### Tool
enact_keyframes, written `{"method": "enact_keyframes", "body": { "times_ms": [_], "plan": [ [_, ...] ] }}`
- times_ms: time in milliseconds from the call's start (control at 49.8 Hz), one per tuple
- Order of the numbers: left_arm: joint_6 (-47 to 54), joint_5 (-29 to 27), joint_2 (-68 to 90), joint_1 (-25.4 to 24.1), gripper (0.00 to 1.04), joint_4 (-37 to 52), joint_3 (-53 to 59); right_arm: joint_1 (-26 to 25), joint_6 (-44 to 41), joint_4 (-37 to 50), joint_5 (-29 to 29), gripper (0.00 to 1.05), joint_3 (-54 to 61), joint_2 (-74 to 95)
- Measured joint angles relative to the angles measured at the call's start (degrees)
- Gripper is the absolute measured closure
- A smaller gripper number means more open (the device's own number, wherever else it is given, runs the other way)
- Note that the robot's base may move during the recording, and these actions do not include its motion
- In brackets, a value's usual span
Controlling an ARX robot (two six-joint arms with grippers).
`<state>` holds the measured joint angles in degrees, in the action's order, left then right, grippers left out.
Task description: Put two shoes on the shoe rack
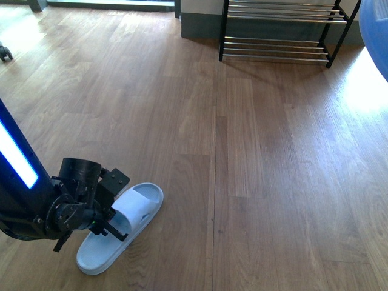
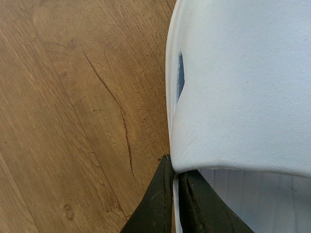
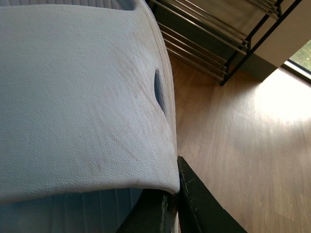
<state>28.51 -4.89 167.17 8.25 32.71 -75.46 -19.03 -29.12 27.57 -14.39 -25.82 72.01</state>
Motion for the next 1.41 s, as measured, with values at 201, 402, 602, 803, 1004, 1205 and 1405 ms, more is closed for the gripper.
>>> {"method": "enact_keyframes", "body": {
  "times_ms": [201, 402, 602, 803, 1004, 1205, 1405],
  "plan": [
    [-1.0, 0.3, -0.1, 0.0, 1.03, 0.0, 0.1, 0.0, 0.0, 0.0, 0.0, 1.03, 0.0, 0.0],
    [-2.6, 0.4, -2.3, 0.0, 1.03, -0.3, 1.7, 0.0, 0.0, 0.0, 0.0, 1.03, 0.0, 0.0],
    [-4.8, 0.2, -7.8, -0.7, 1.03, -1.8, 4.2, 0.0, 0.0, 0.0, 0.0, 1.03, 0.0, 0.0],
    [-6.9, -1.2, -15.6, -2.7, 1.03, -4.2, 6.9, 0.0, 0.0, 0.0, 0.0, 1.03, 0.0, 0.0],
    [-10.3, -3.7, -29.9, -4.6, 1.03, -7.7, 11.1, 0.0, 0.0, 0.0, 0.0, 1.03, 0.0, 0.0],
    [-11.9, -7.0, -42.9, -4.7, 1.03, -8.2, 16.9, 0.0, 0.0, 0.0, 0.0, 1.03, 0.0, 0.0],
    [-15.5, -12.7, -64.5, -4.1, 1.03, -13.0, 29.3, 0.0, 0.0, 0.0, 0.0, 1.03, 0.0, 0.0]
  ]
}}
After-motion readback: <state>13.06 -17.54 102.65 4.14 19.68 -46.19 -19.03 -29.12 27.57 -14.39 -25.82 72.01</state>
